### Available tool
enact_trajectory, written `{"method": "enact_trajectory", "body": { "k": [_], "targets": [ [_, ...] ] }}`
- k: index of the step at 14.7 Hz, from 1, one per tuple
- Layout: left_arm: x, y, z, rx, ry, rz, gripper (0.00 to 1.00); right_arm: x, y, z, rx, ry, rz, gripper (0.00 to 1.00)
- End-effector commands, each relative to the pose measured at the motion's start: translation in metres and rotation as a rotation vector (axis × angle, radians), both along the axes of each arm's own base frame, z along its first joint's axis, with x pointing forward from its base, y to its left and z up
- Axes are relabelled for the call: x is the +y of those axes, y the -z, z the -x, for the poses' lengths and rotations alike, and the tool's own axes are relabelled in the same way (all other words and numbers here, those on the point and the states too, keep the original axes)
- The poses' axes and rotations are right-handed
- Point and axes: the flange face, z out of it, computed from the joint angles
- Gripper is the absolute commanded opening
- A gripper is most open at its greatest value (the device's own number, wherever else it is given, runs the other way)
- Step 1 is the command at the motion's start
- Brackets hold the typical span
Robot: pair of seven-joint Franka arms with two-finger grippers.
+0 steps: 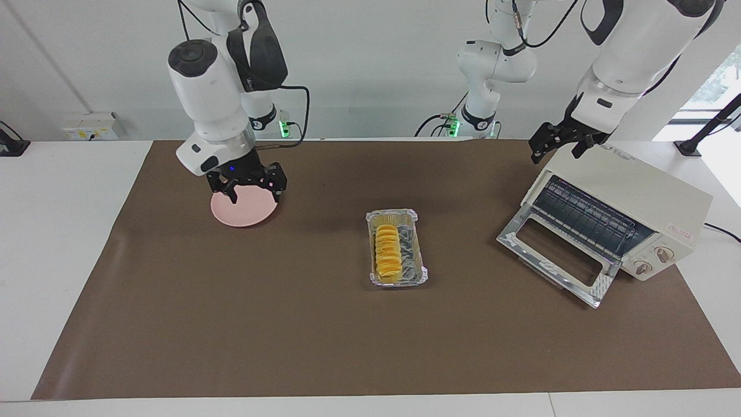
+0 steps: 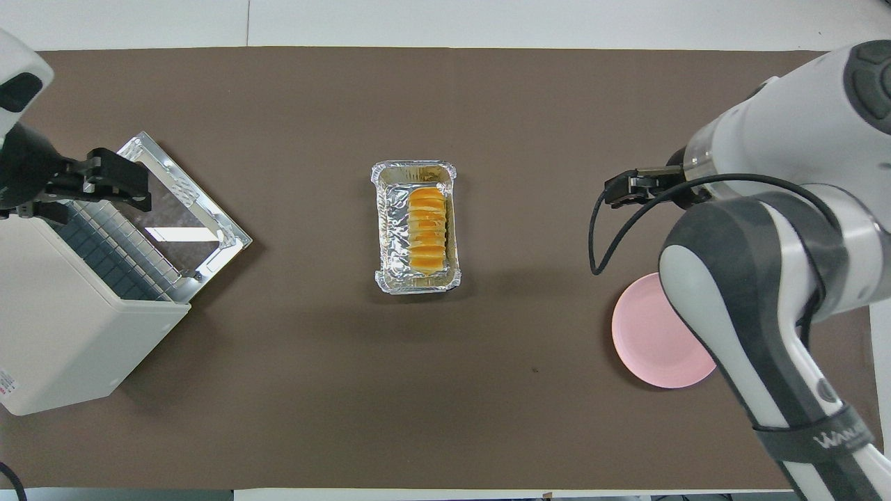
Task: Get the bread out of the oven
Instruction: 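Reach the right gripper to the tray while the left gripper withdraws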
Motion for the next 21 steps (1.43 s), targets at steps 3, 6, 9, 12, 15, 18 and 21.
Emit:
{"method": "enact_trajectory", "body": {
  "k": [3,6,9,12,15,18,21],
  "targets": [
    [0.040,0.002,0.026,0.055,0.028,0.027,1.00,0.071,0.043,-0.011,-0.029,0.070,-0.030,1.00],
    [0.021,0.016,0.030,0.100,0.054,0.019,1.00,0.110,0.066,-0.020,-0.009,0.101,-0.018,1.00],
    [0.021,0.016,0.035,0.092,0.061,0.019,1.00,0.176,0.109,-0.032,0.005,0.192,-0.006,1.00],
    [0.012,0.008,0.019,0.030,0.104,-0.015,1.00,0.213,0.142,-0.036,0.000,0.233,0.010,1.00],
    [0.000,0.018,0.021,0.044,0.123,-0.019,1.00,0.224,0.161,-0.035,-0.008,0.227,0.003,1.00],
    [-0.004,0.019,0.027,0.048,0.120,-0.023,1.00,0.229,0.169,-0.030,-0.022,0.204,0.015,1.00],
    [-0.002,0.016,0.028,0.042,0.132,-0.021,1.00,0.224,0.186,-0.027,-0.032,0.186,0.024,1.00]
  ]
}}
